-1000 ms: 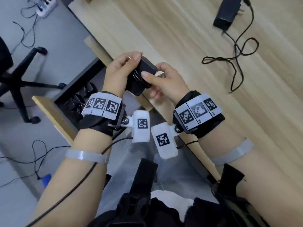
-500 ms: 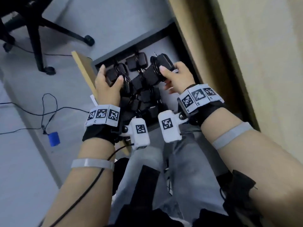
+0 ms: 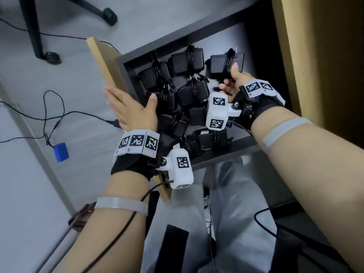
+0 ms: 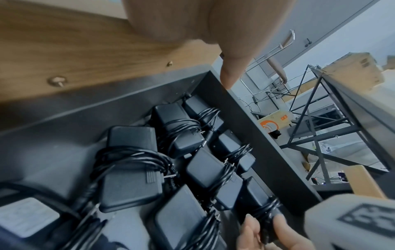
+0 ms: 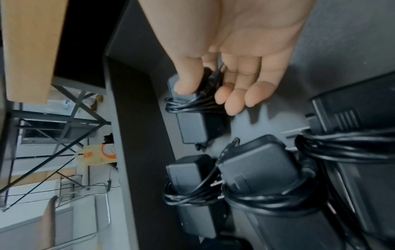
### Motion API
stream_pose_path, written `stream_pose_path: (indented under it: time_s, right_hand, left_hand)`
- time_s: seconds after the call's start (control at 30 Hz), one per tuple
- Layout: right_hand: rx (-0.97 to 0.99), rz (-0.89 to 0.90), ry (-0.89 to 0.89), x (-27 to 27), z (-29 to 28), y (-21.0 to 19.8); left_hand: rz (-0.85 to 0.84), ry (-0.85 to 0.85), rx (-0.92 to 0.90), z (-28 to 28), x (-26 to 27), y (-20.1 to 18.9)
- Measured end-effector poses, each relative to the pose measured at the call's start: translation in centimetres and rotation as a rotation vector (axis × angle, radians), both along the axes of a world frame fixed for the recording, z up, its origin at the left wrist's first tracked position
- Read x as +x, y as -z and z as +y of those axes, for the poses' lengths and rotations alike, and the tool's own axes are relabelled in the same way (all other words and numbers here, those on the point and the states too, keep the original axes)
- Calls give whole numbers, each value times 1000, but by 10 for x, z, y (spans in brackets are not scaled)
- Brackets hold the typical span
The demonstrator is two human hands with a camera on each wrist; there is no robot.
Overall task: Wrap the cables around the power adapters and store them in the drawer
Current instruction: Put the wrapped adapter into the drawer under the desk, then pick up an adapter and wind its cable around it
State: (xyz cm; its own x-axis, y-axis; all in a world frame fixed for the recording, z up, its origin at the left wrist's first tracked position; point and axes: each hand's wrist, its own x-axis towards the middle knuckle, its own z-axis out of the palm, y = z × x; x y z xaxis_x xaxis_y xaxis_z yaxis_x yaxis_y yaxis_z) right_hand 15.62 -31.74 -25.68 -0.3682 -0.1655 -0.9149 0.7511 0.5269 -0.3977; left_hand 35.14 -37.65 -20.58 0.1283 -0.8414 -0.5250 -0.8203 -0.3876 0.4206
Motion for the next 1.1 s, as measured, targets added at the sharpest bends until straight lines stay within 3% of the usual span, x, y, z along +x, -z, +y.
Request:
stream_pose_path:
  time_s: [0.13,0.27,0.5,0.57,0.7,0.77,0.9,1.1]
  right_hand:
    - [22,79,-153,-3,-7,7]
    - [-50,66,-172,-9,-14,5]
    - [-40,17,-223,-5,1,-34]
    - [-70,19,-236,-1,11,-57]
    - [-227,-12,-257,-4,36,-121]
    - [-340,-33,-280,-13,55,-157]
    - [-472,64,-294,-45,101,-216]
    - [-435,343,-206,-115,185,-270]
  left_hand:
    - [-12,-9,-5,0,-2,1]
    - [-2,-13,5,2,-1,0]
    - [37,-11,138,1,-18,-34]
    - [145,31,178,6,-32,-51]
    - [574,14,385,26,-68,-95]
    - [700,88,438,39,-85,-119]
    - [823,243,361,64,-128,-160]
    - [910,412,385,125,-216,-197]
